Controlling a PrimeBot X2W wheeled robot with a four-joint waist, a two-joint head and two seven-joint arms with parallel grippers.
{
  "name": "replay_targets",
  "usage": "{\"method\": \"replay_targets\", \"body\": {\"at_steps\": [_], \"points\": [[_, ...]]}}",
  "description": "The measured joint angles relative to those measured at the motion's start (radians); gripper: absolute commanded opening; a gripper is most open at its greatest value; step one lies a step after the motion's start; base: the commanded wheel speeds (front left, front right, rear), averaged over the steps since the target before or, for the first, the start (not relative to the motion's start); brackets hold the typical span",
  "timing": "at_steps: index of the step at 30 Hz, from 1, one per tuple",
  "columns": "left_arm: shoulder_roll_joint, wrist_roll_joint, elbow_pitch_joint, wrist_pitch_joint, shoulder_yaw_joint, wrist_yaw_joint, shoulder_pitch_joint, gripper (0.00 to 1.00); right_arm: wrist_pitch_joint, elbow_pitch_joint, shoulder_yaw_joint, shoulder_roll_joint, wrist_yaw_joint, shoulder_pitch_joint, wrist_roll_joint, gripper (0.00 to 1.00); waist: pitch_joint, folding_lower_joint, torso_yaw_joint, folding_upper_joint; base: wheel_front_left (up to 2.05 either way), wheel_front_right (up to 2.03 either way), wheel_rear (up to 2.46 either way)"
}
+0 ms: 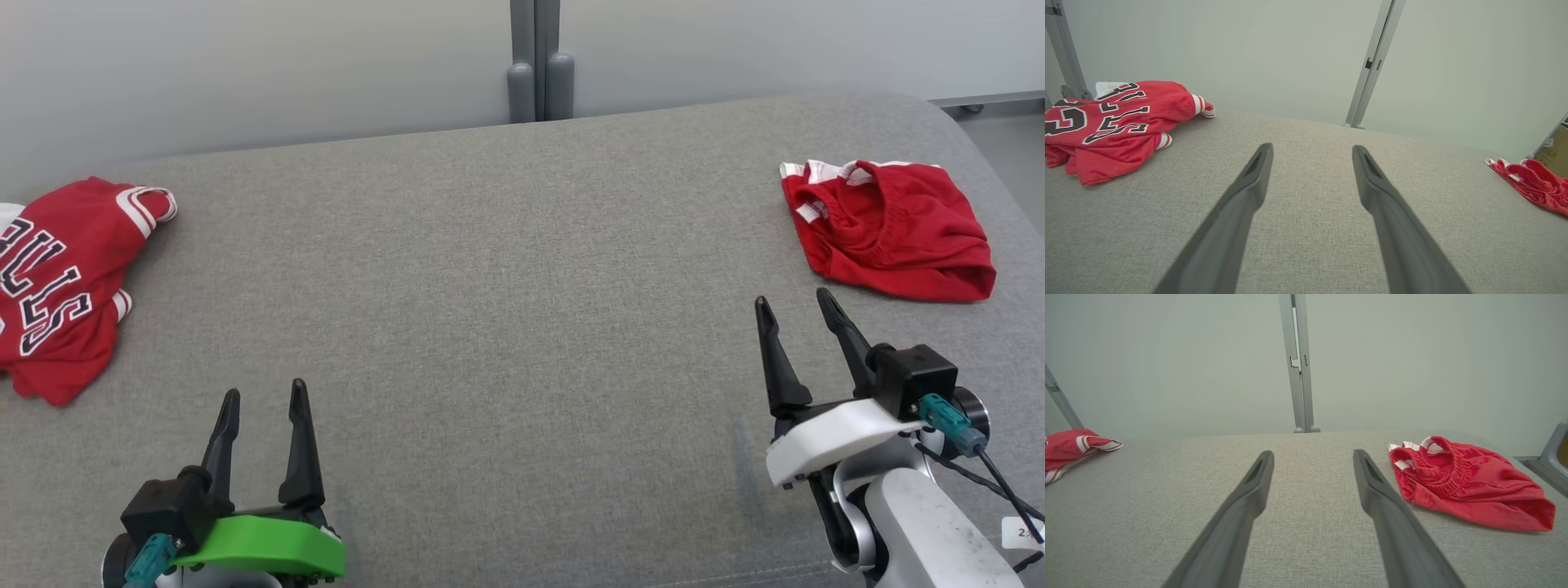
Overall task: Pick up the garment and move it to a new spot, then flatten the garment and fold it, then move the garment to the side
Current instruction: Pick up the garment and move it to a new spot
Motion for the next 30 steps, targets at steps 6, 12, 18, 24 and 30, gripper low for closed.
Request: {"method": "replay_targets", "body": {"at_steps": [6, 12, 18, 24, 30], "points": [[0.000, 0.001, 0.001, 0.000, -0.004, 0.000, 0.000, 1.00, 0.000, -0.021, -0.011, 0.001, 0.000, 0.013, -0.013, 1.00, -0.001, 0.0000, 0.034, 0.0000, 0.00, 0.00, 0.00], [0.000, 0.002, 0.001, 0.000, -0.008, 0.000, 0.000, 1.00, 0.000, -0.035, -0.008, 0.001, 0.000, 0.029, -0.018, 1.00, -0.007, 0.0000, 0.086, 0.0000, 0.00, 0.00, 0.00], [0.000, 0.002, -0.002, -0.002, 0.014, 0.000, 0.002, 1.00, 0.000, -0.036, 0.035, 0.003, 0.003, 0.035, -0.026, 1.00, -0.017, 0.0000, 0.155, 0.0000, 0.00, 0.00, 0.00], [-0.001, 0.003, -0.018, -0.002, 0.061, 0.001, 0.042, 1.00, 0.000, -0.036, 0.071, 0.009, 0.028, 0.034, -0.026, 1.00, -0.030, 0.0000, 0.231, 0.0000, 0.00, 0.00, 0.00], [-0.001, 0.003, -0.027, -0.003, 0.062, 0.002, 0.057, 1.00, 0.003, -0.035, 0.082, 0.019, 0.036, 0.034, -0.025, 1.00, -0.042, 0.0000, 0.310, 0.0000, 0.00, 0.00, 0.00]]}}
